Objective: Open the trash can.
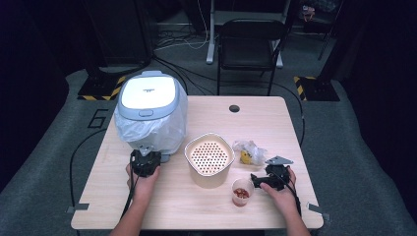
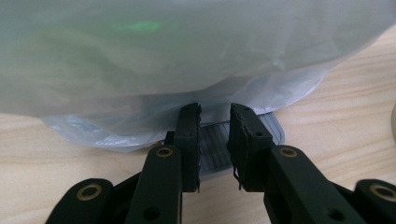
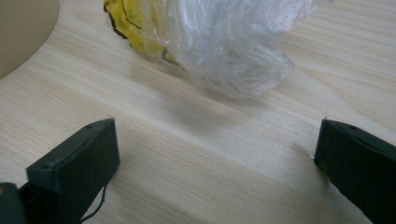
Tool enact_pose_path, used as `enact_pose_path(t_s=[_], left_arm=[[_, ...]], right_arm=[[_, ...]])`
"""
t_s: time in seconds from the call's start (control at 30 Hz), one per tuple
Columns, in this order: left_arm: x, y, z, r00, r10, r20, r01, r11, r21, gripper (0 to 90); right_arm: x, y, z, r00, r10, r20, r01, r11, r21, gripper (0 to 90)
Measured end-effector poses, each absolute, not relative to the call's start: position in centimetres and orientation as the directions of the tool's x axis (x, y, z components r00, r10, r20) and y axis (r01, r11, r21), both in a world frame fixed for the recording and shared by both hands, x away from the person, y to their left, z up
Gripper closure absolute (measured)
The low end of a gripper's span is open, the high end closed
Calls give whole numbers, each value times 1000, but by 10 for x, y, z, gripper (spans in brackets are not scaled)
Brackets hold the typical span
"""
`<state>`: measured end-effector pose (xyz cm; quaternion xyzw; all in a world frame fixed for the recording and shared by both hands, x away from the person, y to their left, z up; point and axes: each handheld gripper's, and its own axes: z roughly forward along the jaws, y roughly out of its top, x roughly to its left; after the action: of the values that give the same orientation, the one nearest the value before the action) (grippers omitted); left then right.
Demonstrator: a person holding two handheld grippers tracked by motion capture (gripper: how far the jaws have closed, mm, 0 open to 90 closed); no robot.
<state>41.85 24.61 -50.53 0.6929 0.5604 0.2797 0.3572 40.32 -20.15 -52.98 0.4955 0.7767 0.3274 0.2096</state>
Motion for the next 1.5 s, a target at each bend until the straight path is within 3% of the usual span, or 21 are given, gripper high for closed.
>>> enact_pose_path(t_s=[0.17,0.23,0.33,0.43,0.5,0.63,0.83,1.03,1.23,1.5], left_arm=[[418,247,-509,220,973,-65,552,-69,831,753],[416,250,-509,233,972,-21,560,-117,820,753],[416,249,-509,223,974,-39,561,-95,822,754],[415,244,-509,208,978,-1,562,-119,819,757],[414,240,-509,219,975,28,554,-148,819,820],[413,235,-508,231,970,76,563,-197,803,849],[415,244,-512,255,967,0,568,-150,809,859],[413,243,-521,272,961,52,552,-201,809,860],[412,242,-526,253,967,21,540,-159,827,860],[412,238,-526,246,968,45,533,-174,828,863]], right_arm=[[403,-201,-530,-420,907,-1,633,293,717,0],[403,-202,-530,-421,907,-2,632,295,717,0],[403,-201,-530,-420,907,0,633,293,717,0],[403,-202,-530,-421,907,-3,632,296,716,0],[403,-201,-530,-418,908,-1,633,292,717,0],[403,-201,-530,-418,908,0,633,291,717,0],[403,-201,-530,-415,910,1,633,288,718,0],[403,-201,-530,-418,908,0,633,291,717,0],[403,-202,-530,-420,907,-2,633,295,716,0],[403,-202,-530,-423,906,-5,632,299,715,0]])
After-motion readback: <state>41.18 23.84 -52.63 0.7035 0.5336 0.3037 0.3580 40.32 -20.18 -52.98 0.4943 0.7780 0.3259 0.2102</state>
